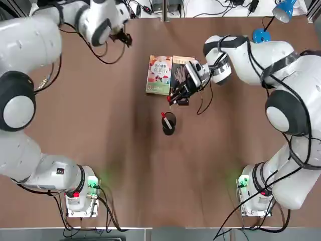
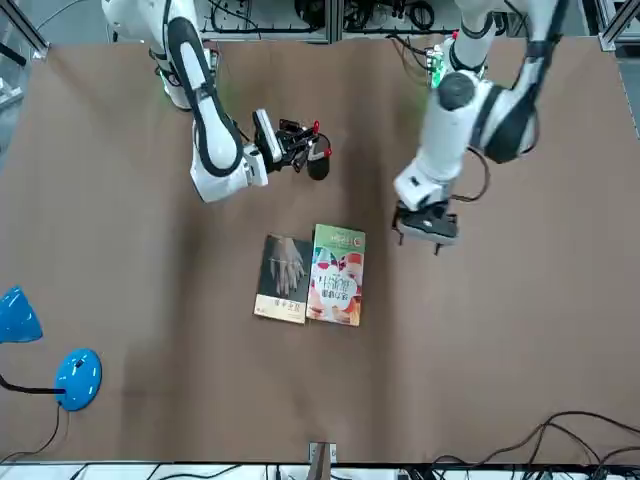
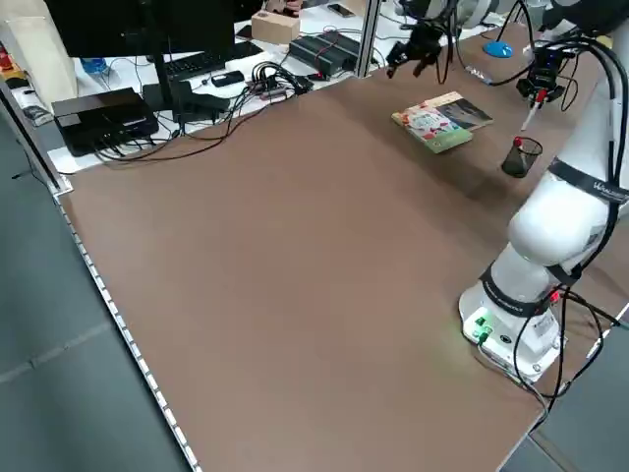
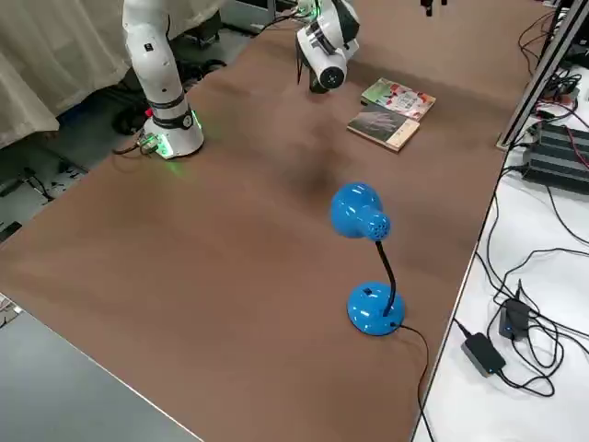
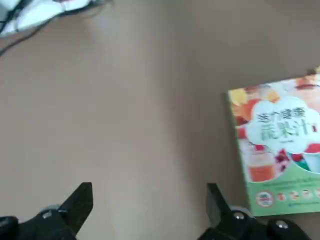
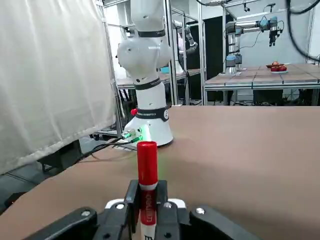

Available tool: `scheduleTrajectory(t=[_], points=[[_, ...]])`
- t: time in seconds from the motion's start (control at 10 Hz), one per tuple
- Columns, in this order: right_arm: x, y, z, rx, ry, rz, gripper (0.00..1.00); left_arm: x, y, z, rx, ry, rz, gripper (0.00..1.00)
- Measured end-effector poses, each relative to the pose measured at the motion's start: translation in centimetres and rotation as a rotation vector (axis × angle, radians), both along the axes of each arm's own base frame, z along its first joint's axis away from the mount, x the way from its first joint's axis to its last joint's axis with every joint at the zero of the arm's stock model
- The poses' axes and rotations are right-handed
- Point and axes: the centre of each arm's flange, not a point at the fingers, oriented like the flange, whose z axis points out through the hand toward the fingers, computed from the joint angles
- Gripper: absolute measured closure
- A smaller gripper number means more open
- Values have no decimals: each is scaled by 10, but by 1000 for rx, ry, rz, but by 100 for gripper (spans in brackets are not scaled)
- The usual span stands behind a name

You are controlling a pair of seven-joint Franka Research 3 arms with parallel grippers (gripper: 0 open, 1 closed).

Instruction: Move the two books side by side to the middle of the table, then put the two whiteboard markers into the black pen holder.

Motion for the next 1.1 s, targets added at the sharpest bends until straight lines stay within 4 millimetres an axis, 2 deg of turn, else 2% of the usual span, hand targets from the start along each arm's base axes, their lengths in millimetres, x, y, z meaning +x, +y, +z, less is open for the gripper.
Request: scheduleTrajectory(t=[0.2, 0.4, 0.6, 0.8, 0.9, 1.1], points=[[-9, 5, -20, 1, -1, 3, 83, 21, 57, 35, -15, 34, 10, 0], [-9, 4, -26, -3, -4, 3, 83, 36, 115, 75, -15, 6, 31, 0], [-10, 4, -27, -3, -6, 4, 83, 33, 167, 103, 4, 1, 74, 0], [-11, 2, -35, -4, -22, 7, 81, 23, 196, 119, 8, 28, 123, 0], [-10, 0, -40, -1, -39, 9, 68, 20, 206, 120, 5, 42, 142, 0], [-8, -1, -41, 11, -62, 5, 56, 17, 219, 119, -1, 74, 173, 0]])
